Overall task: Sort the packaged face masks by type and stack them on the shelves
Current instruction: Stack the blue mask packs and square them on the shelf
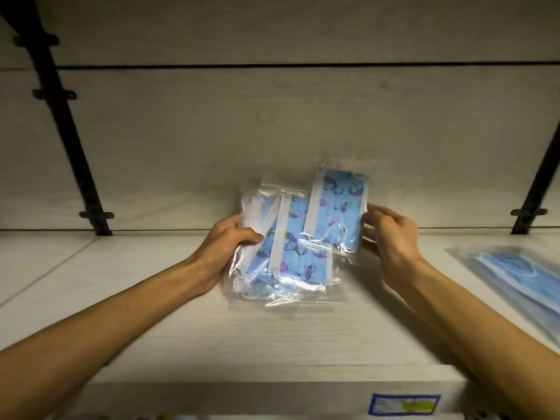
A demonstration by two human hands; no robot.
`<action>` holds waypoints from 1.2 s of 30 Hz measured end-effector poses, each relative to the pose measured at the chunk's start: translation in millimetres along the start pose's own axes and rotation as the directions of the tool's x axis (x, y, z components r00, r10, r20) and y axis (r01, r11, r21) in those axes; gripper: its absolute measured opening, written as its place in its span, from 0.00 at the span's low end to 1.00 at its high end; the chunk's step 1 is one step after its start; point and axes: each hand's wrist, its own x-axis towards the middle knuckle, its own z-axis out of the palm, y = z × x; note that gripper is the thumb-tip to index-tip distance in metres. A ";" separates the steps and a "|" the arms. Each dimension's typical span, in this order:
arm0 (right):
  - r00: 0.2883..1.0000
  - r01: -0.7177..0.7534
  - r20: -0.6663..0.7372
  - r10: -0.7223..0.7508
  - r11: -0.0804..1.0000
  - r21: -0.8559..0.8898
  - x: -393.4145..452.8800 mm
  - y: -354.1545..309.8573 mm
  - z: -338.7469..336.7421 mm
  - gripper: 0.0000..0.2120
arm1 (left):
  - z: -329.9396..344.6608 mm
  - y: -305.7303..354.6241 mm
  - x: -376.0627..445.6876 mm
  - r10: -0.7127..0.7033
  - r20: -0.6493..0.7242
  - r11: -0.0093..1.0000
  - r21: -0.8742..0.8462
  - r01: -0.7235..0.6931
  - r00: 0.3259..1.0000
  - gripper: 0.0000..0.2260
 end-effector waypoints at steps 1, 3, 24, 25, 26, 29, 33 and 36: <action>1.000 0.005 -0.010 -0.005 1.000 0.027 3.6 -1.2 -4.7 0.12 | 0.7 0.4 1.2 0.015 -0.016 1.000 -0.006 -0.015 1.000 0.19; 1.000 0.004 -0.004 -0.003 0.997 0.073 9.7 -1.5 -11.5 0.08 | 1.1 0.6 2.5 0.031 -0.021 0.999 -0.031 -0.031 0.999 0.17; 0.941 -0.024 0.336 0.051 0.996 -0.083 10.9 -3.9 -9.6 0.11 | 1.6 6.9 -4.1 -0.038 0.182 0.995 -0.079 0.053 0.983 0.21; 0.951 -0.013 0.307 0.039 0.996 -0.085 11.2 -3.9 -9.8 0.09 | 2.3 6.9 -4.4 -0.070 0.169 0.993 -0.082 0.085 0.983 0.20; 0.962 0.003 0.274 0.022 0.996 -0.090 11.6 -3.8 -10.0 0.07 | 2.9 7.0 -4.6 -0.097 0.158 0.990 -0.090 0.112 0.983 0.19; 0.981 0.090 0.183 -0.068 0.989 -0.117 13.6 -3.5 -11.8 0.03 | 3.0 6.4 -2.8 -0.103 0.138 0.990 -0.082 0.115 0.985 0.22; 0.986 0.136 0.120 -0.118 0.978 -0.155 16.3 -5.5 -12.8 0.08 | 0.5 5.6 1.0 -0.062 0.157 0.994 -0.074 0.074 0.986 0.24; 0.992 0.111 0.069 -0.102 0.983 -0.145 19.8 -5.4 -13.2 0.12 | -3.5 5.7 3.0 -0.037 0.147 0.996 -0.075 0.049 0.988 0.24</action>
